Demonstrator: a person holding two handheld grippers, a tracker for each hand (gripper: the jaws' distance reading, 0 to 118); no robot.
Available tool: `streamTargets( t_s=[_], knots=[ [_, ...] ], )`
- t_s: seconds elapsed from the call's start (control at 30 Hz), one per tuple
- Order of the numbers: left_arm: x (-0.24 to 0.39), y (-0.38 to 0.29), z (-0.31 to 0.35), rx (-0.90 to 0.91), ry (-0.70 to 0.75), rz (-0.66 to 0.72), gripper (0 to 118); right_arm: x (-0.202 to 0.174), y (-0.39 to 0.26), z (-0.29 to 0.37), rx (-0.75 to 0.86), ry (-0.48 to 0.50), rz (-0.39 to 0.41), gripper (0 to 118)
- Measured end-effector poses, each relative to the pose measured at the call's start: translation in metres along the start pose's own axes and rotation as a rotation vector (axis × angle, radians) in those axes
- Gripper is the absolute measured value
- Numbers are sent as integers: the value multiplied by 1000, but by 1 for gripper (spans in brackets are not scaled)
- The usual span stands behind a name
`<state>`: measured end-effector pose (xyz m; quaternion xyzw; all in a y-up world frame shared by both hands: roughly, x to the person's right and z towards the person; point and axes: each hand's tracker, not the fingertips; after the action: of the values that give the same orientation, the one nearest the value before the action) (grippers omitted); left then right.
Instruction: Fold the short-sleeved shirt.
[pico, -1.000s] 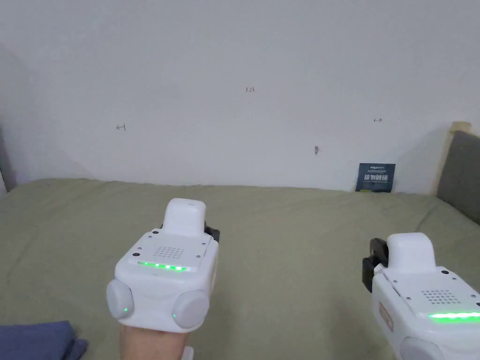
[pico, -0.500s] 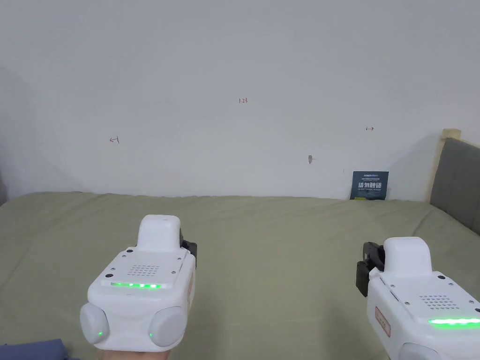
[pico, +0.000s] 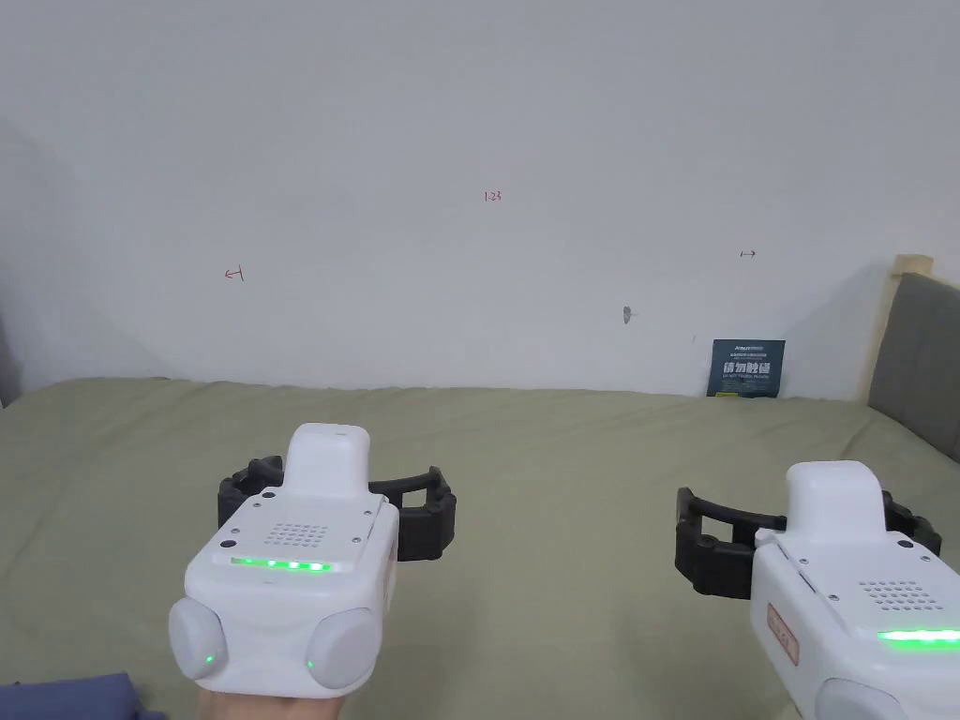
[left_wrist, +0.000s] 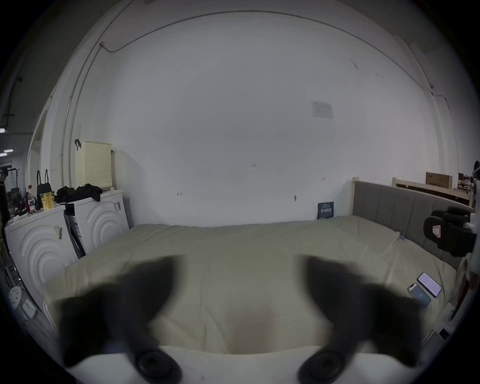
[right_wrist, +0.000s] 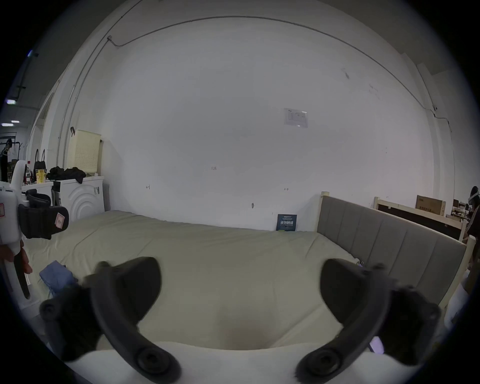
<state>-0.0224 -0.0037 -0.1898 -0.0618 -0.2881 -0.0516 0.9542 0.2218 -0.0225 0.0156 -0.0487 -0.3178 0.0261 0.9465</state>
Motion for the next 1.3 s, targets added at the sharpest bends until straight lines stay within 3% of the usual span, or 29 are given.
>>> streamTargets(
  t_s=[0.13,0.27,0.37,0.47,0.53,0.7,1.3],
  knots=[
    [3,1,4,-24,16,-24,118,-3,4,8,-18,-32,21,118],
    [-5,0,2,-88,-81,95,118,-1,5,6,-15,-37,11,118],
    [-10,4,-6,-197,-74,154,118,1,5,8,-25,-37,2,118],
    [-10,7,-4,-195,-55,119,118,1,5,8,-36,6,2,118],
    [-10,8,2,-124,-55,81,118,1,5,8,-41,-1,-2,118],
    [-8,14,12,-138,-109,115,118,5,7,13,-41,-4,-14,118],
    [2,18,23,-94,-30,22,118,-1,18,15,-29,23,15,118]
  ],
)
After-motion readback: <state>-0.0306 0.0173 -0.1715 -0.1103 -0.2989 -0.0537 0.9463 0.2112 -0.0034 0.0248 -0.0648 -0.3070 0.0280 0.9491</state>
